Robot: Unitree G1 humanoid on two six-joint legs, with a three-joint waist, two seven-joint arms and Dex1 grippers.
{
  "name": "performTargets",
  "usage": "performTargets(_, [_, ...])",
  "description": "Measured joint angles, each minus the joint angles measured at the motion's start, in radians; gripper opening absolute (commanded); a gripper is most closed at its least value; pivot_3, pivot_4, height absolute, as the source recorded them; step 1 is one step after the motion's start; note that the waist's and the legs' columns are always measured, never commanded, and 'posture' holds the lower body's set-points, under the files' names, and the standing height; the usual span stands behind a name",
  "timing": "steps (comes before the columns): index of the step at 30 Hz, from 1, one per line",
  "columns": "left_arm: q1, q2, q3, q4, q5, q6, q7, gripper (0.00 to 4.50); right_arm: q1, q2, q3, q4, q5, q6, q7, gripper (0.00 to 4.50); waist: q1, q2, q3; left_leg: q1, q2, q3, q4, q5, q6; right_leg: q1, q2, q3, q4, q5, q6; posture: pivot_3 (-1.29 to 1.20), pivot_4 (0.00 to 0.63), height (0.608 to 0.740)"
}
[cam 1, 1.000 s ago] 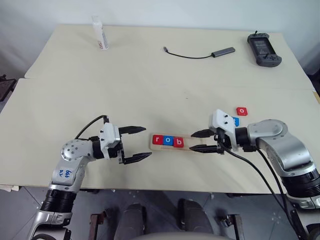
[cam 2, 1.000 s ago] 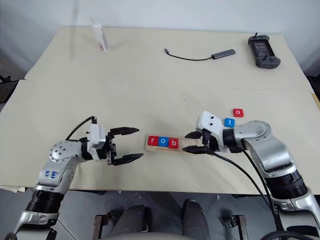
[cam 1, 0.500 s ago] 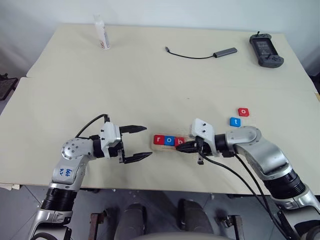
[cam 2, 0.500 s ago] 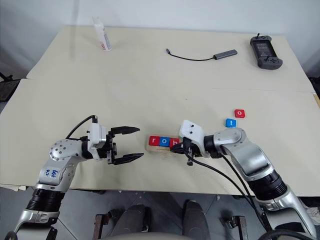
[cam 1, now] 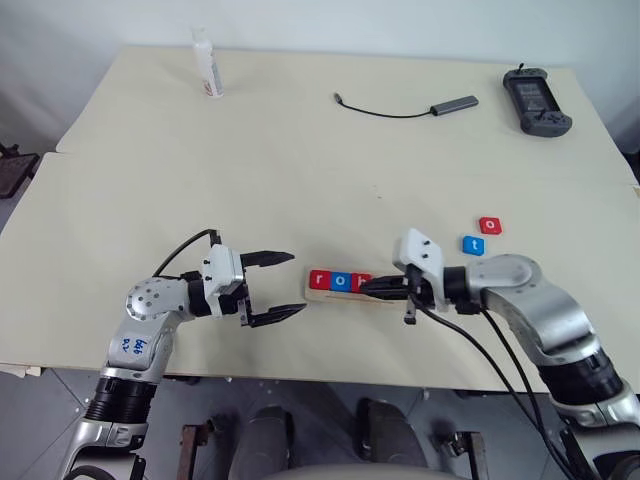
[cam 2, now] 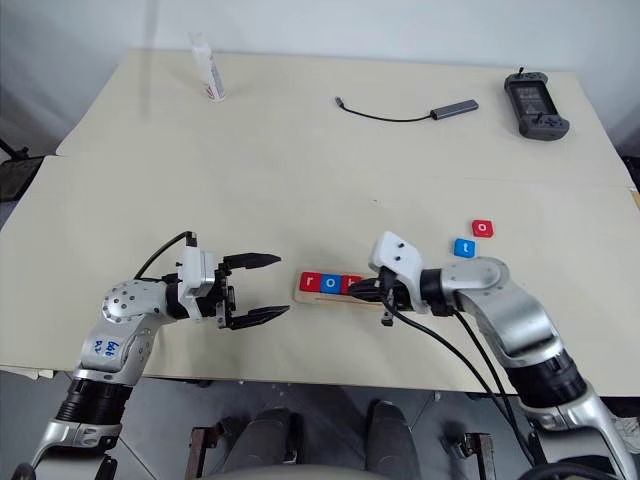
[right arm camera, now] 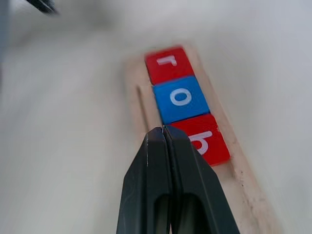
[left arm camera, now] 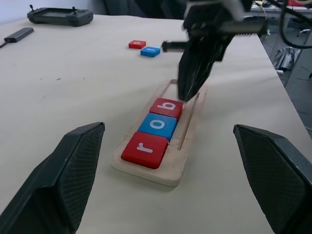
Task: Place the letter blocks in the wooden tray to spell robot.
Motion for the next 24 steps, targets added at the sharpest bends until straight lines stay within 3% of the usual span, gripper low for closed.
performTargets(4, [-0.009, 0.006, 0.003, 0.044, 0.001, -0.012, -0.022, 4.50, 0.184, -0.039, -0.186, -0.074, 0.022, -0.074, -0.024, 1.98, 0.006, 0.000, 0.000, 0.001, 0.000, 0.000, 0.000, 0.000, 0.000, 0.001, 0.000, 0.000, 0.000, 0.000, 0.000, 0.00, 0.150, 0.740])
performTargets(11, [-0.036, 0.005, 0.015, 0.126, 0.003, -0.033, -0.029, 4.50, 0.475, 0.090, -0.532, -0.020, -0.011, -0.416, -0.137, 4.35, 0.015, 0.000, 0.000, 0.003, 0.000, 0.002, 0.000, 0.000, 0.000, 0.002, 0.000, 0.000, 0.000, 0.000, 0.000, 0.00, 0.150, 0.740])
performTargets(17, [-0.069, -0.002, 0.012, 0.187, 0.008, -0.057, -0.038, 4.50, 0.659, 0.163, -0.677, 0.119, -0.009, -0.609, -0.154, 4.47, 0.015, 0.000, 0.000, 0.004, 0.000, 0.003, -0.001, 0.000, 0.000, 0.002, 0.001, 0.001, 0.000, 0.000, 0.000, 0.00, 0.150, 0.740])
performTargets(24, [-0.087, -0.006, 0.012, 0.191, 0.009, -0.073, -0.043, 4.50, 0.618, 0.174, -0.689, 0.167, 0.006, -0.646, -0.219, 4.47, -0.012, 0.002, -0.001, 0.006, 0.002, 0.004, 0.000, 0.000, 0.000, 0.002, 0.001, 0.001, 0.002, 0.001, 0.001, 0.00, 0.150, 0.740])
